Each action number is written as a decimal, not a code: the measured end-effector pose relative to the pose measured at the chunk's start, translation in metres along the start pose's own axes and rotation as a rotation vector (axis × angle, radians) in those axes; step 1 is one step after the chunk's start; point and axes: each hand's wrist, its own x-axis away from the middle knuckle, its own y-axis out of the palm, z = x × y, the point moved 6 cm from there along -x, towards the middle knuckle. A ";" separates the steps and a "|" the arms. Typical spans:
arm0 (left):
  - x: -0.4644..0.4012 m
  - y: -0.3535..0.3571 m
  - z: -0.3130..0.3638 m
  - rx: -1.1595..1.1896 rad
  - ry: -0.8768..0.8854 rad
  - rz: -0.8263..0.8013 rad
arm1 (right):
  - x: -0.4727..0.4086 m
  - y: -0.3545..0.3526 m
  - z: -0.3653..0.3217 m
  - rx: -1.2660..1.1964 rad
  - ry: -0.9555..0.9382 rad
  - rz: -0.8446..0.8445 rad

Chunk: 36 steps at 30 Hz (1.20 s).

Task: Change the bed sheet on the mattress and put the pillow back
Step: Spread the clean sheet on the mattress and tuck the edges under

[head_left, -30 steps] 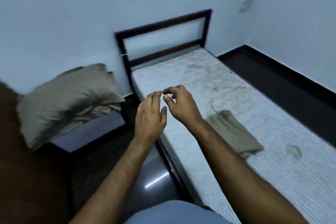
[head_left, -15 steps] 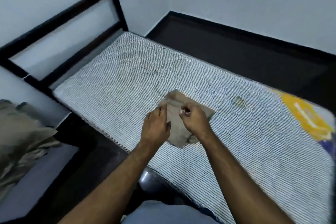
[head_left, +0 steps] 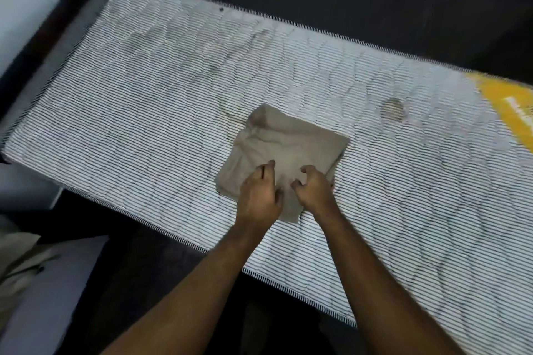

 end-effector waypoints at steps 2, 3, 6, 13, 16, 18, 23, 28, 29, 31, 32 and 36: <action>-0.013 0.018 -0.013 0.020 0.000 -0.030 | -0.025 0.019 0.020 -0.006 0.077 0.043; -0.016 0.025 -0.017 0.026 0.008 -0.042 | -0.034 0.027 0.029 -0.021 0.114 0.062; -0.030 0.044 -0.031 0.014 0.047 -0.102 | -0.066 0.063 0.060 -0.168 0.222 0.083; -0.041 0.035 -0.030 0.031 0.079 -0.187 | -0.055 0.054 0.027 -0.596 0.264 0.225; -0.043 0.009 -0.011 0.050 0.142 -0.143 | -0.027 0.013 -0.035 -0.660 0.150 0.249; -0.043 -0.014 0.000 0.092 0.166 -0.064 | -0.005 -0.016 -0.070 -0.727 0.065 0.261; -0.038 -0.104 0.035 0.176 0.196 0.247 | 0.066 -0.098 -0.150 -0.810 -0.252 0.226; -0.018 -0.227 0.097 0.242 0.277 0.485 | 0.140 -0.174 -0.210 -0.923 -0.546 0.183; -0.007 -0.251 0.112 0.262 0.311 0.526 | 0.155 -0.189 -0.219 -0.941 -0.607 0.213; 0.017 -0.289 0.139 0.294 0.362 0.598 | 0.184 -0.214 -0.232 -0.939 -0.720 0.312; 0.029 -0.306 0.152 0.309 0.384 0.635 | 0.199 -0.225 -0.237 -0.909 -0.771 0.371; 0.081 -0.365 0.195 0.428 0.451 0.847 | 0.251 -0.261 -0.246 -0.750 -0.961 0.586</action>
